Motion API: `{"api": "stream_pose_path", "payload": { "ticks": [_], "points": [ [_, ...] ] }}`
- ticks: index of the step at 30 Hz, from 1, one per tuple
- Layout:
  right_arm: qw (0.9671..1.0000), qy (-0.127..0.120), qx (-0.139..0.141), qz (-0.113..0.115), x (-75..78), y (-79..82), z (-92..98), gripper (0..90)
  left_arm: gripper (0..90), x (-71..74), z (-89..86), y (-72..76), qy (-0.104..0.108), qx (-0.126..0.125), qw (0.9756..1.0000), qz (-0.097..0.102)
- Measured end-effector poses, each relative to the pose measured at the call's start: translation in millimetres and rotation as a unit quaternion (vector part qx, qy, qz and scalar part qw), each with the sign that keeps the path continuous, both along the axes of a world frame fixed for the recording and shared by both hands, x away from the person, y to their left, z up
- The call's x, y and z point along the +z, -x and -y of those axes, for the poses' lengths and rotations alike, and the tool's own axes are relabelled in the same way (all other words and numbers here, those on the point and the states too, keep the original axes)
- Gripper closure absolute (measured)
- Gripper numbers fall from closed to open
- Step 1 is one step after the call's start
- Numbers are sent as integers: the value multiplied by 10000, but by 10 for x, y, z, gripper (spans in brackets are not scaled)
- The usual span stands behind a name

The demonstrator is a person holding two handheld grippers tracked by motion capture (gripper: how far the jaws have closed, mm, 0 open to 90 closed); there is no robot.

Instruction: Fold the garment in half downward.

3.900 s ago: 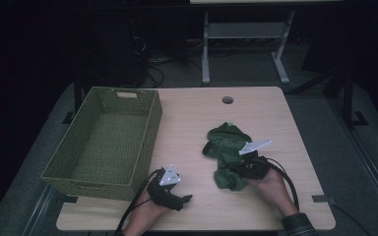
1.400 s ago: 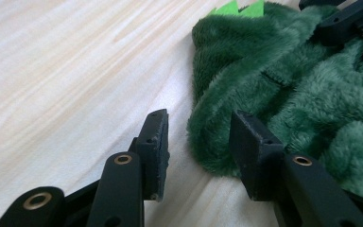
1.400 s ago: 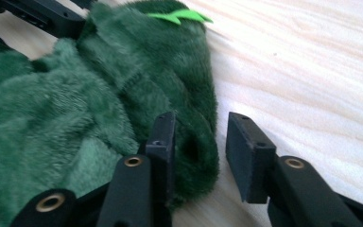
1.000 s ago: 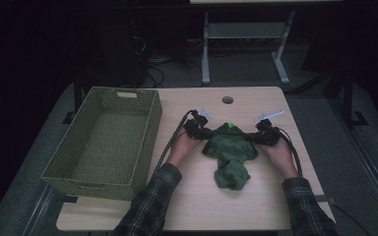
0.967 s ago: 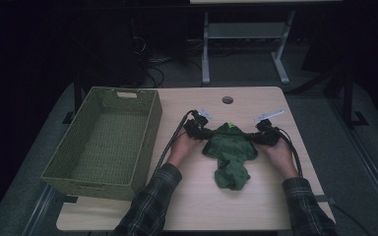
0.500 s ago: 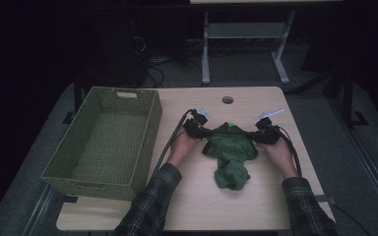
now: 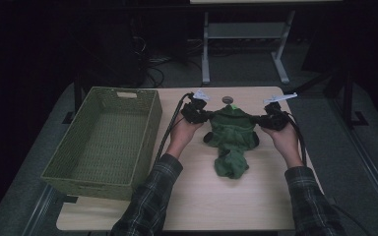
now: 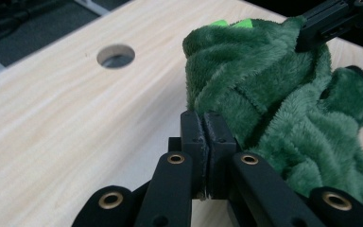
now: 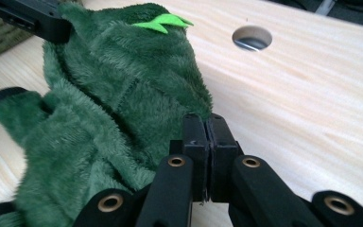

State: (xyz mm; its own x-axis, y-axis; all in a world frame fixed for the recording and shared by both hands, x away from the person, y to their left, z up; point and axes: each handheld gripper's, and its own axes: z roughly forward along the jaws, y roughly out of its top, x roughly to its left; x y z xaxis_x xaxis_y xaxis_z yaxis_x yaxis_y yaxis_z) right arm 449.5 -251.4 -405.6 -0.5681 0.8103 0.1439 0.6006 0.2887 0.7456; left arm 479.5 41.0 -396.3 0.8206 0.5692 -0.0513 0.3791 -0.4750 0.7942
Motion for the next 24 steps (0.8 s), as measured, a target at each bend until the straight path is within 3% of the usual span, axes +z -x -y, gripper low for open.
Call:
{"api": "stream_pose_path", "payload": {
  "ticks": [5,7,12,19,22,24],
  "points": [
    [9997,-192,117,114,66,106,15,883,880,35,10,127,97,-117,9999,77],
    [9991,-263,173,278,80,191,20,883,880,46,-5,191,139,-179,9997,119],
    [9975,-448,337,424,84,390,46,883,879,107,-67,375,344,-252,9988,227],
    [9960,-511,514,523,77,579,35,882,876,140,-93,581,392,-424,9974,433],
    [9944,-507,603,710,65,692,24,882,876,116,-105,692,409,-479,9966,524],
    [9942,-466,702,660,52,749,13,879,876,95,-115,746,424,-497,9965,526]
  ]
}}
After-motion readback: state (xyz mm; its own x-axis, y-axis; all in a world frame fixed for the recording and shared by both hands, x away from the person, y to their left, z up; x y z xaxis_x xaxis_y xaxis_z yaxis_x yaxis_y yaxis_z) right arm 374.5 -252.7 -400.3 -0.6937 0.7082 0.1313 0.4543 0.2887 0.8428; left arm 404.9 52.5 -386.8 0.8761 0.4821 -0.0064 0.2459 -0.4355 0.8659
